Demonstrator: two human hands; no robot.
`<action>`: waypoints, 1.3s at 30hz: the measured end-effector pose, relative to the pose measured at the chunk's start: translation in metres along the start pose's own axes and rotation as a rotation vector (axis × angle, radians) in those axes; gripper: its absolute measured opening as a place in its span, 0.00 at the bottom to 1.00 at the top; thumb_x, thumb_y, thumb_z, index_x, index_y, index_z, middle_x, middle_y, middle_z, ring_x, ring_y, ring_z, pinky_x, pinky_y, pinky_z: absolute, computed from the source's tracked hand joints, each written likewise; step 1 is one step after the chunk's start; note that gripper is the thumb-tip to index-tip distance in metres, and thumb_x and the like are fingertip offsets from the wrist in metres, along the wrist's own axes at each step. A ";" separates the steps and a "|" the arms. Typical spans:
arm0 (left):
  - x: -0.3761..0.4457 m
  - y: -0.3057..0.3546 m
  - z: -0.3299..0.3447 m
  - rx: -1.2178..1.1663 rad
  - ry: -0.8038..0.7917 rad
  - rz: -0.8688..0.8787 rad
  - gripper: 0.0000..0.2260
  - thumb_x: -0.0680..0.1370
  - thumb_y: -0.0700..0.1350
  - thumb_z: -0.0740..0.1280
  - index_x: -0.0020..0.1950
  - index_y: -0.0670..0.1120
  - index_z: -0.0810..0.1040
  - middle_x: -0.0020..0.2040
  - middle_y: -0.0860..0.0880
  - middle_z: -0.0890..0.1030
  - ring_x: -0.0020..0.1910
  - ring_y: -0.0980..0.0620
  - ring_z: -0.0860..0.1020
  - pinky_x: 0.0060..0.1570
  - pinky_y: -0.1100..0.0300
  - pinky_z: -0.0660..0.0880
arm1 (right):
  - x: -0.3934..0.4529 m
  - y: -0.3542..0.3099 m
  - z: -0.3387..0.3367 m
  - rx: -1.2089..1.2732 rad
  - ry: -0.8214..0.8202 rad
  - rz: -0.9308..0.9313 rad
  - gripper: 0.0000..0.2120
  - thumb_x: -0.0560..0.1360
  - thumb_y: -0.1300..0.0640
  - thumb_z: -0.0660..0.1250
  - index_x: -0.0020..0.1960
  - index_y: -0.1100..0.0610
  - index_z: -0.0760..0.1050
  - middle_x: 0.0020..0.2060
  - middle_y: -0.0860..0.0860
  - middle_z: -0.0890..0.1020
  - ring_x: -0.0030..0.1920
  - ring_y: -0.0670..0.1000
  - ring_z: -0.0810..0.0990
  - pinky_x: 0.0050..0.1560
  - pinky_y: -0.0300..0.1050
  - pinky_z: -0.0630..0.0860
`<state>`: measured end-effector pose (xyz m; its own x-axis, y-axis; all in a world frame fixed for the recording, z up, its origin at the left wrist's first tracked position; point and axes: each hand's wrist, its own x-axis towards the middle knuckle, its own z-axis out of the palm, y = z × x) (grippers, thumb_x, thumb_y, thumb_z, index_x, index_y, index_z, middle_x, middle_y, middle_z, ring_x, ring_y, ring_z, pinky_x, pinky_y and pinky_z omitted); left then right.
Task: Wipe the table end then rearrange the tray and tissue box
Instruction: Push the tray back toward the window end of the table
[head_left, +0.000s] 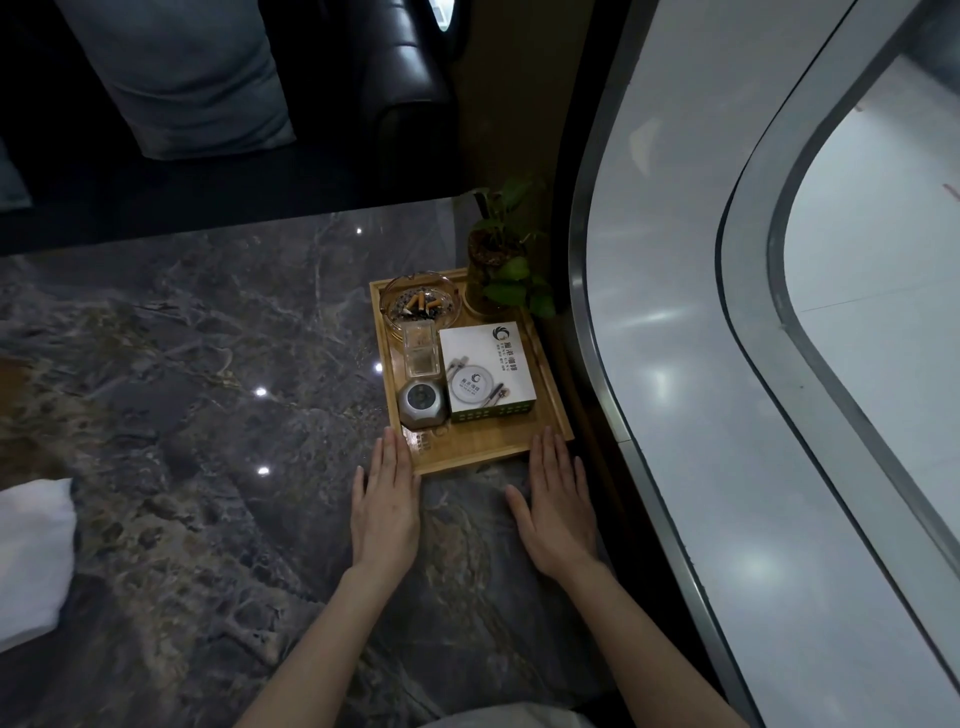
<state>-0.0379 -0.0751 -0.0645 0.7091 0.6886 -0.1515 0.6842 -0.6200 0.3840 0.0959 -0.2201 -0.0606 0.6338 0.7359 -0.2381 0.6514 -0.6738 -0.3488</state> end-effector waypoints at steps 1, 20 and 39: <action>0.001 0.000 0.000 0.002 0.000 0.000 0.25 0.75 0.54 0.36 0.69 0.45 0.36 0.73 0.51 0.41 0.75 0.51 0.47 0.73 0.50 0.48 | 0.001 0.000 0.000 0.000 -0.001 0.000 0.33 0.72 0.38 0.35 0.70 0.52 0.29 0.71 0.48 0.32 0.72 0.45 0.32 0.72 0.44 0.32; 0.007 0.010 -0.002 -0.028 -0.017 -0.026 0.24 0.81 0.46 0.46 0.73 0.43 0.40 0.76 0.47 0.43 0.74 0.52 0.43 0.73 0.51 0.45 | 0.011 0.000 -0.007 -0.009 0.008 0.016 0.35 0.72 0.38 0.35 0.73 0.55 0.34 0.71 0.48 0.34 0.71 0.45 0.33 0.71 0.45 0.33; 0.013 0.003 -0.045 -0.144 -0.260 -0.016 0.23 0.80 0.49 0.51 0.74 0.45 0.51 0.77 0.48 0.50 0.73 0.47 0.57 0.71 0.51 0.58 | 0.014 -0.037 -0.025 -0.121 0.000 0.081 0.27 0.79 0.49 0.52 0.73 0.62 0.53 0.74 0.59 0.59 0.75 0.57 0.52 0.73 0.55 0.50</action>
<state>-0.0345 -0.0511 -0.0240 0.7310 0.5672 -0.3795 0.6776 -0.5373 0.5021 0.0914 -0.1867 -0.0281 0.6868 0.6785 -0.2609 0.6431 -0.7344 -0.2169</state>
